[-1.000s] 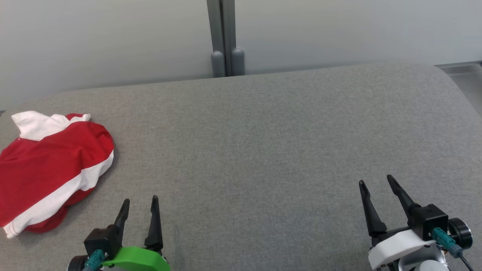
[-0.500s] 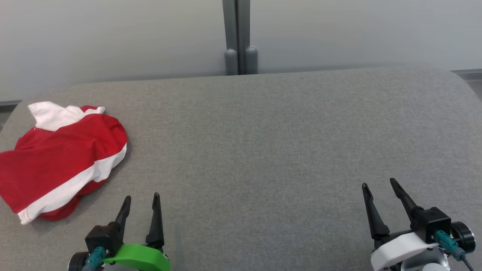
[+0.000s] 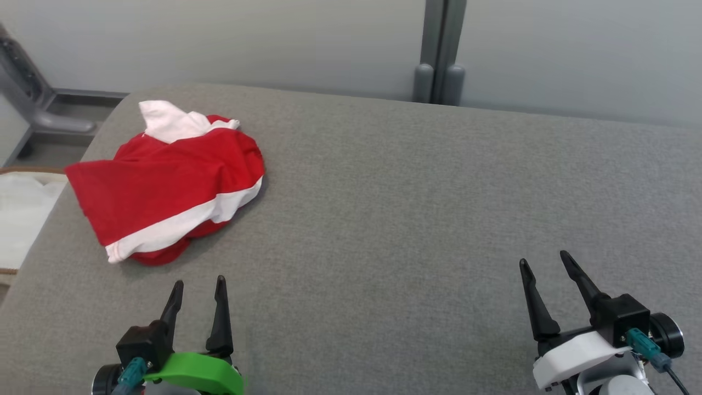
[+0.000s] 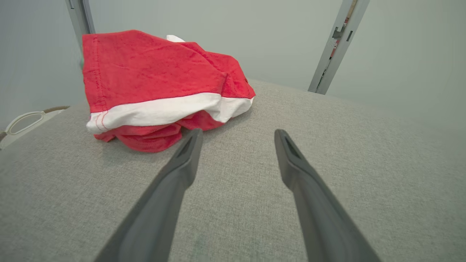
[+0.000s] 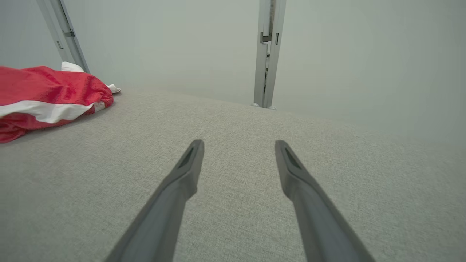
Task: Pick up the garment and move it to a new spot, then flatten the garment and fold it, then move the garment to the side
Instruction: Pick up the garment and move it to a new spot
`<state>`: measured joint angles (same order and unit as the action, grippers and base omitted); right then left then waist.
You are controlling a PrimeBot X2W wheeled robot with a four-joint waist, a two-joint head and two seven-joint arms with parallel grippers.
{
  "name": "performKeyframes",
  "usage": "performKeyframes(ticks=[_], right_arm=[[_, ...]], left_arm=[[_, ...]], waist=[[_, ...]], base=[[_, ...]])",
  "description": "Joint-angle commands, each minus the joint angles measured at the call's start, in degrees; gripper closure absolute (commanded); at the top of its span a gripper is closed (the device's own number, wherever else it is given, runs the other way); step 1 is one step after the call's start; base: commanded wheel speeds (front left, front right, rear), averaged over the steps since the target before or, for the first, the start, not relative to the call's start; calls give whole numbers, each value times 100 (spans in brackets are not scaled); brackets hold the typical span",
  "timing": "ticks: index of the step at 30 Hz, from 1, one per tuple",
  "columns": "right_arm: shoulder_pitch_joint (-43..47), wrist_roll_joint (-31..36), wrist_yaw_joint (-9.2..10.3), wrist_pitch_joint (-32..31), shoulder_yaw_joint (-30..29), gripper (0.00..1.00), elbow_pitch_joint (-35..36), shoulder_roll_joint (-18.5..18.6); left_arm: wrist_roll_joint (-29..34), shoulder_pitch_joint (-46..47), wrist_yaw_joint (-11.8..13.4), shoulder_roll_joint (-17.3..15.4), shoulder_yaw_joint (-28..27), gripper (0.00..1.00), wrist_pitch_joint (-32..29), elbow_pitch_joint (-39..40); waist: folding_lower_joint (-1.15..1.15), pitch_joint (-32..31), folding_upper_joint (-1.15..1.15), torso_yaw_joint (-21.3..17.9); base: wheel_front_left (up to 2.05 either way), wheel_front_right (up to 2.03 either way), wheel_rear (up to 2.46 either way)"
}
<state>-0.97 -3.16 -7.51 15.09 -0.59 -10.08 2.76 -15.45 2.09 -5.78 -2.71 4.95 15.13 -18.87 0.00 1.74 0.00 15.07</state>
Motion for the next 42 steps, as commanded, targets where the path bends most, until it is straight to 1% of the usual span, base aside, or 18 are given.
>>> performKeyframes(ticks=[1, 8, 12, 15, 18, 22, 25, 28, 30, 35, 37, 42], right_arm=[[-70, -26, 4, 11, 37, 0, -10, 23], [-123, 2, 4, 12, 152, 0, -31, 25], [-174, 41, 4, 12, 204, 0, -14, 24], [-223, 81, 4, 12, 189, 0, 5, 25], [-265, 134, 4, 11, 150, 0, 31, 24], [-399, 237, 4, 12, 162, 0, 53, 24], [-540, 322, 4, 12, 225, 0, 59, 24], [-708, 405, 5, 12, 313, 0, 83, 24], [-820, 453, 4, 12, 378, 0, 80, 24], [-1072, 555, 5, 11, 642, 0, 72, 24], [-1147, 593, 5, 11, 711, 0, 74, 26], [-1330, 660, 5, 11, 868, 0, 56, 28]], left_arm=[[33, 30, 12, -32, -22, 0, 5, 21], [-12, 53, 26, -31, -82, 0, 4, 47], [-44, 89, 44, -32, -144, 0, 5, 93], [63, 194, 66, -32, -248, 0, 5, 208], [206, 377, 36, -53, -441, 0, 5, 383], [447, 963, -42, -359, -691, 0, 4, 578], [475, 1619, -116, -724, -778, 0, 5, 604], [489, 2287, -151, -1169, -715, 0, 3, 330], [436, 2770, -169, -1371, -577, 0, -64, 91], [-71, 3909, -177, -1903, -193, 0, -597, -719], [-167, 4220, -174, -2124, 46, 0, -847, -1053], [-597, 4677, -174, -2465, 669, 0, -1394, -1724]], waist=[[0, 61, 0, 361], [0, 111, 0, 464], [0, 188, 0, 417], [0, 271, 0, 358], [0, 370, 0, 307], [0, 545, 0, 211], [0, 733, 0, 81], [0, 916, 0, -76], [0, 1037, 0, -198], [0, 1444, 0, -580], [0, 1610, 0, -707], [0, 1973, 0, -966]], base=[[0, 0, 0], [0, 0, 0], [0, 0, 0], [0, 0, 0], [0, 0, 0], [0, 0, 0], [0, 0, 0], [0, 0, 0], [0, 0, 0], [0, 0, 0], [0, 0, 0], [0, 0, 0]])
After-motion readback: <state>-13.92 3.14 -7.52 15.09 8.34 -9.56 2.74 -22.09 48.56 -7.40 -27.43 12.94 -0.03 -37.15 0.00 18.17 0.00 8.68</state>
